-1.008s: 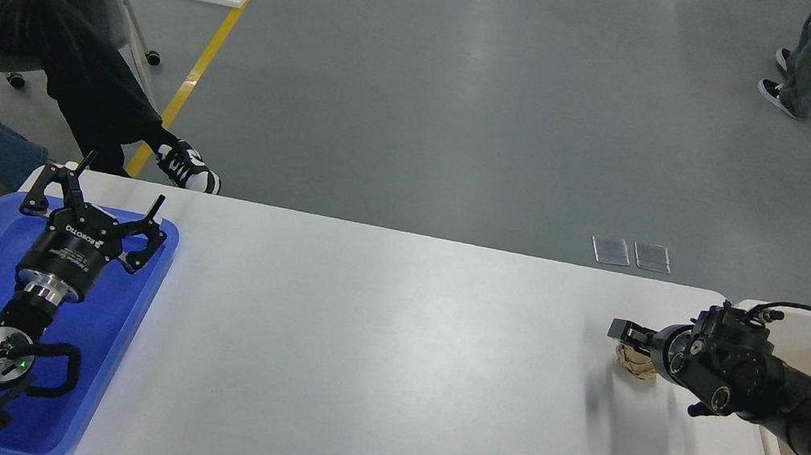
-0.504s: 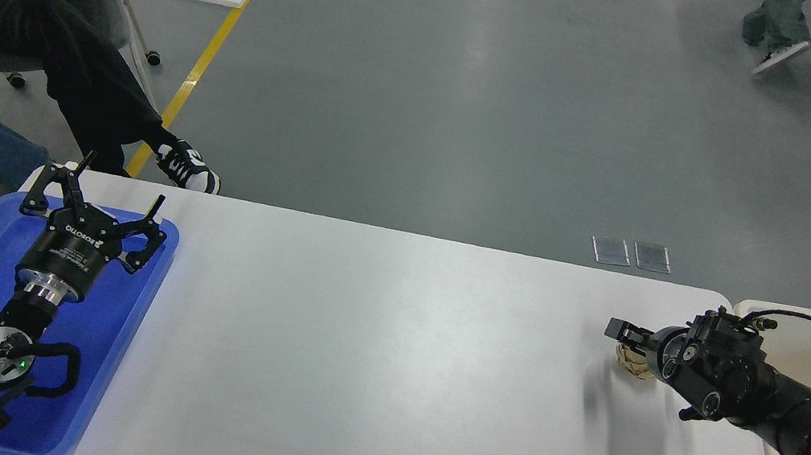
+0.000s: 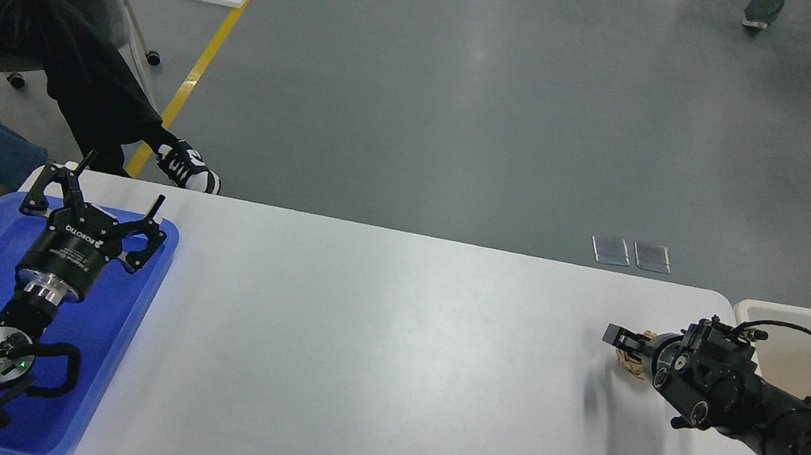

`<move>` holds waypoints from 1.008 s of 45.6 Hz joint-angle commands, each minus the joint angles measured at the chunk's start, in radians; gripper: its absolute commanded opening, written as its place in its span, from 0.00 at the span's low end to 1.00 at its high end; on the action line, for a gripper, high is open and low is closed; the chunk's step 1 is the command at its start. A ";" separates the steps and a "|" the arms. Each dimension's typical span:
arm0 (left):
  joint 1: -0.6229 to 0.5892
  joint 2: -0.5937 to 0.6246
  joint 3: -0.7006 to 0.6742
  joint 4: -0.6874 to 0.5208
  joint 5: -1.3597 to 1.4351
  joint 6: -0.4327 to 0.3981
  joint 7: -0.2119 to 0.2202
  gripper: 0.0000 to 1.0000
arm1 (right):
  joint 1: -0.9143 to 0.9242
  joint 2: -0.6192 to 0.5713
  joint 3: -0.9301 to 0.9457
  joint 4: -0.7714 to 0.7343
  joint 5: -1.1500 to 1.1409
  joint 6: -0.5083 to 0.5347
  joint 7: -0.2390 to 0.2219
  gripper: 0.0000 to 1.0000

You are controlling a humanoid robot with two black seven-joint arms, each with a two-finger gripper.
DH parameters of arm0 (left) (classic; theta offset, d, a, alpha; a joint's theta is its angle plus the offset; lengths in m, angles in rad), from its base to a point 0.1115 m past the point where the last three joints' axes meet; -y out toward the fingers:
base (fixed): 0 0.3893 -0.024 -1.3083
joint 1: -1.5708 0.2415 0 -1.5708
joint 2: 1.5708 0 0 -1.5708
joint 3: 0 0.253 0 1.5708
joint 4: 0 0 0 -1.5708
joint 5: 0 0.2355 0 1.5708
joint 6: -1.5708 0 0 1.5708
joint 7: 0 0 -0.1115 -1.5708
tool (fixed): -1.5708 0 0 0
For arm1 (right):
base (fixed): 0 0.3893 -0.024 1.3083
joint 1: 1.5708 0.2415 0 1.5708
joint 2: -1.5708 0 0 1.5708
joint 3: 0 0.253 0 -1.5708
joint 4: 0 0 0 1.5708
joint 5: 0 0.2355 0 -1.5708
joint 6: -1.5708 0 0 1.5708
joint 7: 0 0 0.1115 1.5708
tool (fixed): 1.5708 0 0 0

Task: Tidy desktop
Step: 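Close the right gripper around the crumpled paper ball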

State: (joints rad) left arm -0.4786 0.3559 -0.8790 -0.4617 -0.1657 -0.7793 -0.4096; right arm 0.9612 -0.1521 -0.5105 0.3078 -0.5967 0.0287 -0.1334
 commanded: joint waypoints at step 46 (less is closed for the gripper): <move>0.000 0.000 0.000 0.000 0.000 0.000 0.000 0.99 | 0.022 -0.020 0.047 0.088 0.006 -0.029 0.000 0.00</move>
State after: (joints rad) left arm -0.4786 0.3559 -0.8790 -0.4617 -0.1657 -0.7793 -0.4096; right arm 0.9421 -0.1429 -0.4682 0.3352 -0.5935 -0.0066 -0.1333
